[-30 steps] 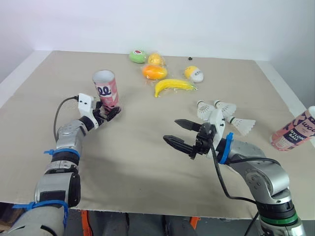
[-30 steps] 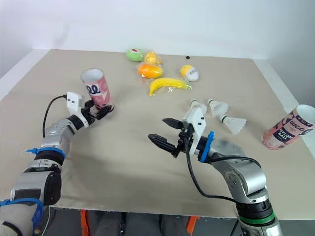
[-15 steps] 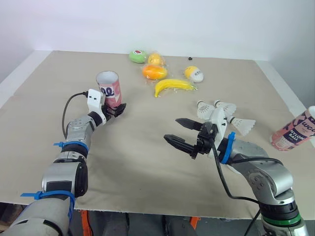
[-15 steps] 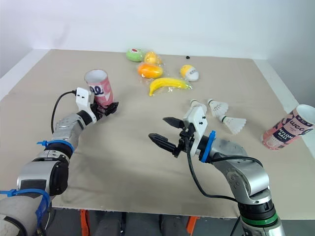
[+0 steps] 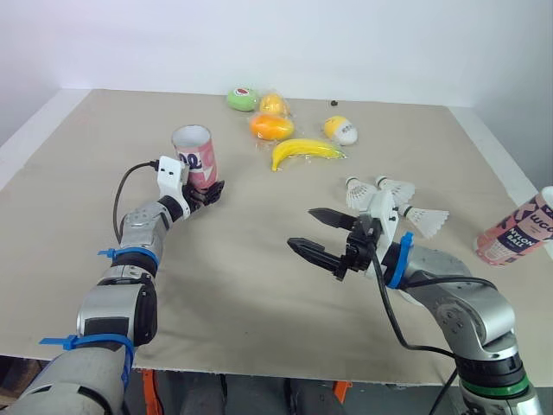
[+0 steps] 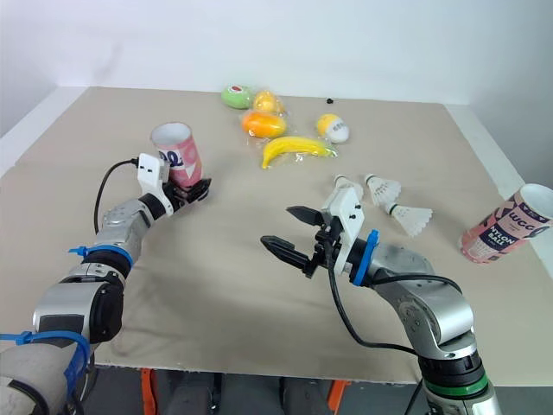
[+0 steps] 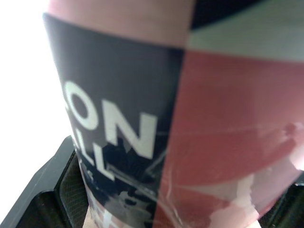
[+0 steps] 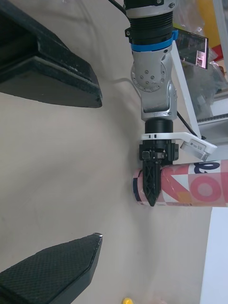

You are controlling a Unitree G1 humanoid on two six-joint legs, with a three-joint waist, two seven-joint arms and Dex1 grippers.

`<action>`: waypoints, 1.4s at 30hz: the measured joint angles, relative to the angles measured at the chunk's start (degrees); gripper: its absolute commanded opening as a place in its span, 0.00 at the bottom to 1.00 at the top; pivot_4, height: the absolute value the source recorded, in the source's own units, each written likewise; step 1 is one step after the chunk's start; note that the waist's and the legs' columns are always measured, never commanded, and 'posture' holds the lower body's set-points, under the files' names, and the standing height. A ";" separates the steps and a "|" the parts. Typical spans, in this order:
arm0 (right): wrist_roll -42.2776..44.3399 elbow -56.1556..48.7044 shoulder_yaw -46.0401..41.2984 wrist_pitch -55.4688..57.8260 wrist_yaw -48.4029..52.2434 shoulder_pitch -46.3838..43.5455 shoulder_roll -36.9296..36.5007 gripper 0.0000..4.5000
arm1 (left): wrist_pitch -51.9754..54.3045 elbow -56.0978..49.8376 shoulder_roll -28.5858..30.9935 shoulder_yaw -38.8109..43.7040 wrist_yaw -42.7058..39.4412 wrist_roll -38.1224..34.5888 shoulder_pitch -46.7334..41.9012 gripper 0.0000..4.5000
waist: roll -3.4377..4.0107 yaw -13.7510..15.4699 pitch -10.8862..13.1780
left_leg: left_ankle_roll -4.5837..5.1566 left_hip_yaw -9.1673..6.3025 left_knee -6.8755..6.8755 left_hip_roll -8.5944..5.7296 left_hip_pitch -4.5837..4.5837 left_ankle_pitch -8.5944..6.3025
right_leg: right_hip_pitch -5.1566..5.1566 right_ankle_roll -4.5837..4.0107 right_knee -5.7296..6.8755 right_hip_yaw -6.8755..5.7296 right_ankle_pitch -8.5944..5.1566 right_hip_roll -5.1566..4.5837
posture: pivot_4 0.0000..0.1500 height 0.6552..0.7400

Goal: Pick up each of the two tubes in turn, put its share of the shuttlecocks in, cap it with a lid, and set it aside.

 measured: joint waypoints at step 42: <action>-17.76 36.77 -1.75 -6.91 -10.45 -14.69 4.96 1.00 | 13.95 -41.08 17.77 -23.24 -50.43 2.49 10.25 0.68 | 0.13 -0.24 -0.02 | 0.08 -0.02 -0.02 0.01 0.05 0.08 | -0.02 -0.18 0.10 -0.03 0.06 0.00 | 1.00 1.00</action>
